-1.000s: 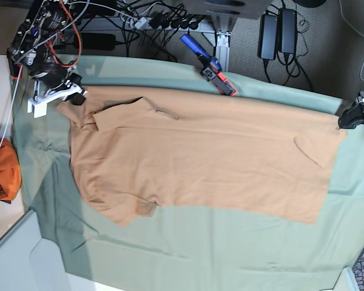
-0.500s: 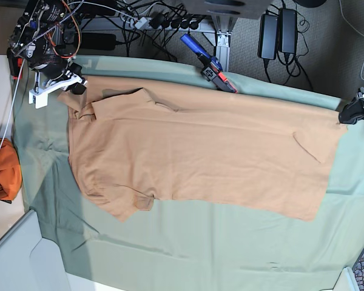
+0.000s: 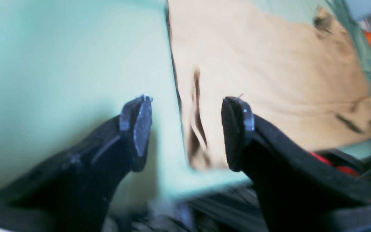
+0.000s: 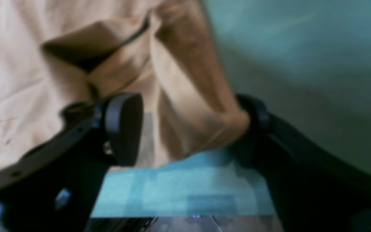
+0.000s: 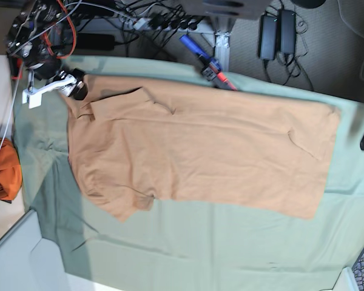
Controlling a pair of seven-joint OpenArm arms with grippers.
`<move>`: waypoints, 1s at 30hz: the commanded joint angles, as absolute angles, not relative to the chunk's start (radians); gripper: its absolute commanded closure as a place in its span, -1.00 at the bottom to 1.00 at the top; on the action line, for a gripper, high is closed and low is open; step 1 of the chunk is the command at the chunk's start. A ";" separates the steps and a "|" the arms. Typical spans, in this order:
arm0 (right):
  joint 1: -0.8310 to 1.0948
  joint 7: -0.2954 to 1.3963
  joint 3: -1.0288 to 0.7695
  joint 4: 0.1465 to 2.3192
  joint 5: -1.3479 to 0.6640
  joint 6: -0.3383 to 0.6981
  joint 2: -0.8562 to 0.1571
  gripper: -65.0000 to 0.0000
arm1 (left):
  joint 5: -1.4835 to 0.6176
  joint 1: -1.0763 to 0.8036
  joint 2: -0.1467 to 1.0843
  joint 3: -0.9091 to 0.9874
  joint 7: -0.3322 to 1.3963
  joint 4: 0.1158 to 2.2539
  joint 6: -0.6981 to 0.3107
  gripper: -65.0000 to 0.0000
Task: Fold the T-shirt properly
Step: 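Pull the shirt flat with both grippers, then move grippers to the hem side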
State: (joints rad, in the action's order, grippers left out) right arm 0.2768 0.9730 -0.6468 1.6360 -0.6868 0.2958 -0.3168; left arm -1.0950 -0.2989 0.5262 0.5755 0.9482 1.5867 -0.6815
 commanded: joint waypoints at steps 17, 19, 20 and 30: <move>0.270 0.939 -0.654 1.649 -0.670 0.391 -0.335 -0.34 | -0.714 0.410 0.502 0.037 0.564 0.854 -0.666 -0.16; 0.270 0.939 -0.654 1.649 -0.670 0.391 -0.335 -0.34 | -0.717 0.466 0.479 0.037 0.564 0.760 -0.671 -0.16; 0.270 0.939 -0.654 1.649 -0.670 0.390 -0.335 -0.34 | -0.717 0.480 0.471 0.037 0.564 0.731 -0.680 -0.16; 0.272 0.941 -0.654 1.650 -0.670 0.390 -0.336 -0.34 | -0.730 0.479 0.413 0.037 0.604 0.706 -0.689 -0.16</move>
